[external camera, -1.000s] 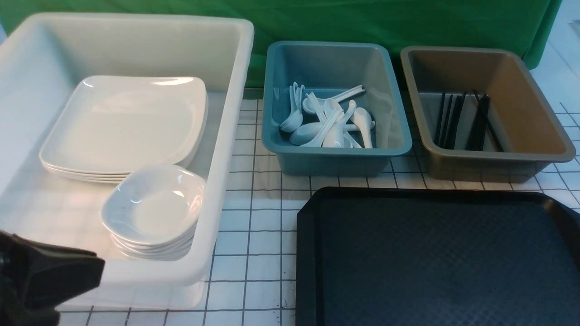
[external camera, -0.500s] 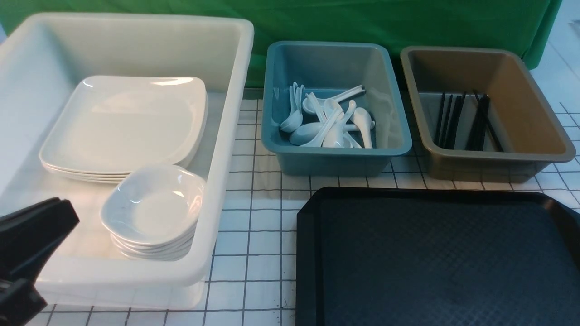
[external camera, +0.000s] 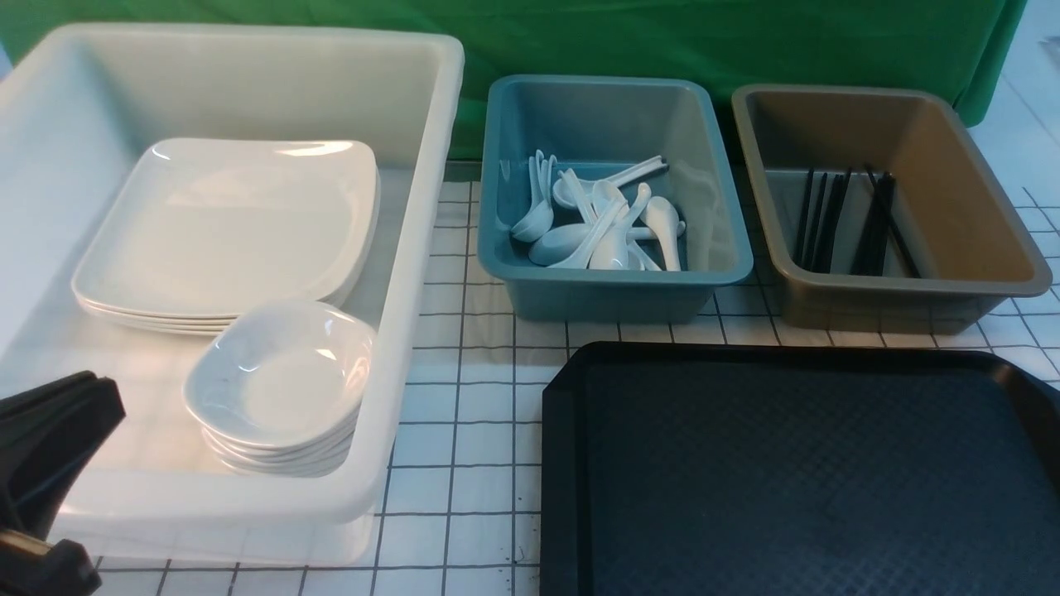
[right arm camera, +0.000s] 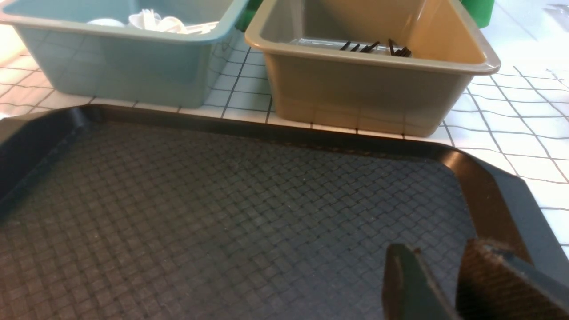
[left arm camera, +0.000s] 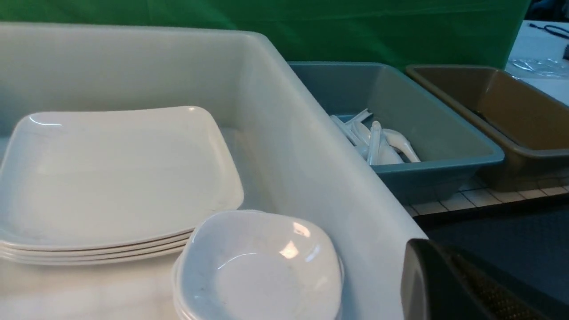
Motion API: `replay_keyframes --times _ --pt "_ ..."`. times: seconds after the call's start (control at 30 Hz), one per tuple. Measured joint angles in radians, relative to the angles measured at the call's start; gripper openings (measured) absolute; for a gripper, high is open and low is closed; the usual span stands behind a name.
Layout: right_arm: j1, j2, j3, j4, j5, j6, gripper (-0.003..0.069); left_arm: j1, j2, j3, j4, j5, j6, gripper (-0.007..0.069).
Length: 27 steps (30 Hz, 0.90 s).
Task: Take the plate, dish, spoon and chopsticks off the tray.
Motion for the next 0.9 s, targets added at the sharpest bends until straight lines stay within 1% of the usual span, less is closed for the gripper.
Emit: replay_keyframes --times 0.13,0.2,0.27,0.33,0.37,0.4,0.43,0.47,0.5,0.53,0.57,0.6,0.67,0.77,0.9 --pt "0.0 0.0 0.0 0.0 0.0 0.0 0.0238 0.0 -0.019 0.04 0.027 -0.011 0.0 0.0005" --pt "0.0 0.0 0.0 0.0 0.0 0.0 0.0239 0.0 -0.067 0.103 0.089 -0.052 -0.001 0.0005" --pt "0.0 0.0 0.0 0.0 0.0 0.0 0.024 0.002 -0.093 0.142 0.114 -0.087 -0.009 0.0005" --pt "0.0 0.0 0.0 0.0 0.0 0.0 0.024 0.035 -0.175 0.264 0.149 -0.213 -0.066 0.0005" --pt "0.0 0.0 0.0 0.0 0.0 0.0 0.024 0.043 -0.188 0.273 0.153 -0.222 -0.073 0.0005" --pt "0.0 0.0 0.0 0.0 0.0 0.0 0.024 0.08 -0.24 0.337 0.178 -0.278 -0.134 0.0005" --pt "0.0 0.0 0.0 0.0 0.0 0.0 0.024 0.085 -0.246 0.341 0.182 -0.28 -0.134 0.0005" --pt "0.0 0.0 0.0 0.0 0.0 0.0 0.024 0.104 -0.269 0.355 0.199 -0.288 -0.166 0.0005" --pt "0.0 0.0 0.0 0.0 0.0 0.0 0.024 0.147 -0.32 0.364 0.238 -0.258 -0.209 0.0005" --pt "0.0 0.0 0.0 0.0 0.0 0.0 0.024 0.17 -0.34 0.365 0.25 -0.227 -0.222 0.0005" --pt "0.0 0.0 0.0 0.0 0.0 0.0 0.024 0.189 -0.351 0.366 0.256 -0.195 -0.233 0.0005" --pt "0.0 0.0 0.0 0.0 0.0 0.0 0.024 0.189 -0.353 0.366 0.259 -0.195 -0.233 0.0005" --pt "0.0 0.0 0.0 0.0 0.0 0.0 0.024 0.225 -0.363 0.368 0.273 -0.118 -0.246 0.0005" --pt "0.0 0.0 0.0 0.0 0.002 0.0 0.024 0.241 -0.365 0.368 0.279 -0.075 -0.248 0.0005" --pt "0.0 0.0 0.0 0.0 0.002 0.0 0.024 0.241 -0.365 0.368 0.281 -0.069 -0.249 0.0005"
